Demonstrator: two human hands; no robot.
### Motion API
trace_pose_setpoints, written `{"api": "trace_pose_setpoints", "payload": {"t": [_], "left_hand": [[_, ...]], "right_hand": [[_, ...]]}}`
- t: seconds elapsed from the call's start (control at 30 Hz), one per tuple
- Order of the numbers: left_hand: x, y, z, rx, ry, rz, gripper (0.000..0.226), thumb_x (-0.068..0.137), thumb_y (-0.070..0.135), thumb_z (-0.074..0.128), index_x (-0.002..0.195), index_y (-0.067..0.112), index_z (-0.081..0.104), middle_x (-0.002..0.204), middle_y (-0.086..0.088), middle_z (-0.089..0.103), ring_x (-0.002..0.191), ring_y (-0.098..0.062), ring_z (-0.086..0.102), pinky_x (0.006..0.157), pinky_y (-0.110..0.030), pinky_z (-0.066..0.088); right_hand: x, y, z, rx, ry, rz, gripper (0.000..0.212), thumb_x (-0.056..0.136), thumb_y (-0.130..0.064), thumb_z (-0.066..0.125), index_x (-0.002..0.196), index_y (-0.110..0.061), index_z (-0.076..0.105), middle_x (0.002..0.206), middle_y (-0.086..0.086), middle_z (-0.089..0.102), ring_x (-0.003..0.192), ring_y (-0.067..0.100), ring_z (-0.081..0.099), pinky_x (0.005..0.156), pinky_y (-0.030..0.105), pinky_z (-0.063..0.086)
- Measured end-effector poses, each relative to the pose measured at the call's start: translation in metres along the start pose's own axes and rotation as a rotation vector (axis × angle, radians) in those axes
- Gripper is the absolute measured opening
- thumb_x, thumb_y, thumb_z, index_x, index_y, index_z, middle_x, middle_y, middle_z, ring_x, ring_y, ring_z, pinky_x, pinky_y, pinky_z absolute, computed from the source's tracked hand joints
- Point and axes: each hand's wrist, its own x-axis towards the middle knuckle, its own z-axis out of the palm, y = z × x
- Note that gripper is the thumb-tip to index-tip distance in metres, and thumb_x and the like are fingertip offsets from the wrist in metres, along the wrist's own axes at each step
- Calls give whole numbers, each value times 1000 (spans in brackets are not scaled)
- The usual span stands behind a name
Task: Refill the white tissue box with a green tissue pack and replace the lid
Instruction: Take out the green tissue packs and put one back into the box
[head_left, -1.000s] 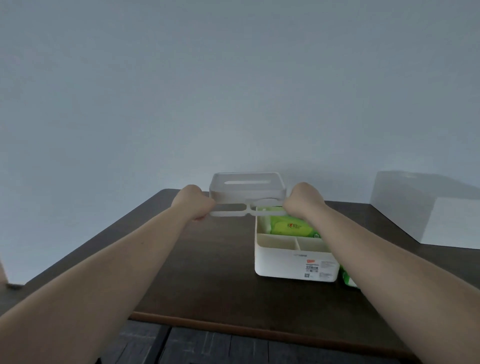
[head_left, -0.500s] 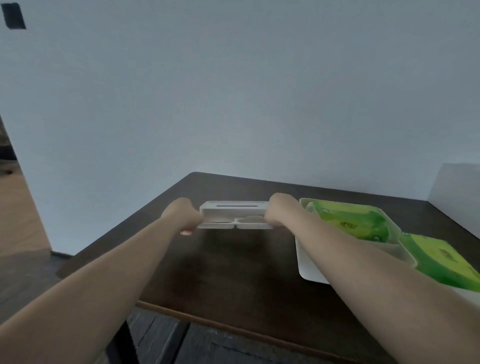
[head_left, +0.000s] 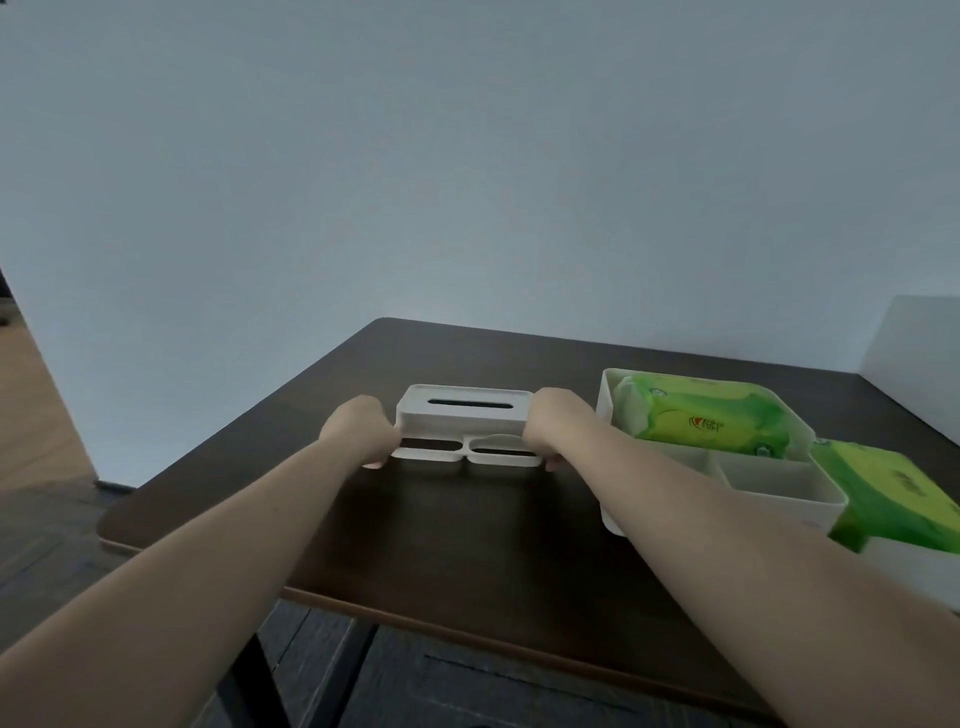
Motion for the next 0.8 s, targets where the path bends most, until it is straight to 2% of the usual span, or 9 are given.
{"api": "trace_pose_setpoints", "payload": {"t": [0.03,0.1,0.2,0.37,0.43,0.57,0.67,0.73,0.8], "left_hand": [[-1,1,-1,2,-3,0,29,74,11,43,46,12,35,45,-3,48,44,-22,43,48,-19,34],[-4,3,-4,-4,14,-3,22,72,12,45,51,12,39,48,-4,52,47,-23,46,51,-21,36],[-10,12,-14,8,61,8,17,75,12,47,59,11,44,52,-4,51,51,-23,45,50,-22,31],[-27,40,-28,34,104,94,9,81,16,47,76,12,54,75,-3,56,67,-22,50,55,-25,35],[-35,57,-31,24,105,136,9,82,19,48,78,14,55,79,-1,56,70,-22,50,59,-27,39],[-53,95,-32,-102,91,201,8,81,23,50,80,16,55,76,-2,61,67,-21,53,64,-31,46],[-67,127,-29,-278,66,229,16,81,26,52,91,15,57,80,-2,70,72,-21,62,77,-37,56],[-76,148,-24,-351,16,264,18,84,30,53,94,16,57,81,-1,70,75,-20,64,80,-36,56],[-82,169,-17,-361,-23,300,24,85,37,55,94,15,60,85,-1,68,81,-21,63,81,-36,55]], "right_hand": [[-2,0,-2,-19,10,-11,27,90,-8,51,63,-7,50,40,2,60,43,15,53,53,26,45],[-7,0,-6,-60,26,-43,27,90,-9,52,62,-8,53,27,1,53,46,15,53,61,26,46],[-18,5,-15,-60,64,-83,28,88,-8,54,61,-8,50,52,3,55,51,18,51,69,28,45],[-41,23,-29,39,228,-121,31,80,-2,56,51,-8,49,51,5,49,46,19,46,45,24,35],[-49,36,-36,135,289,-114,30,78,-2,54,50,-9,51,49,6,51,45,21,49,44,23,34],[-64,75,-50,313,449,-118,24,79,-6,49,57,-13,42,58,2,47,58,24,49,46,22,30],[-72,113,-58,357,558,-82,14,82,-10,49,69,-12,49,65,-1,47,72,27,52,48,23,29],[-76,140,-60,363,623,-26,8,84,-12,49,85,-13,57,75,0,54,84,28,57,56,25,37],[-81,166,-59,319,649,86,20,84,-14,50,102,-14,59,96,5,61,103,29,55,73,34,43]]}}
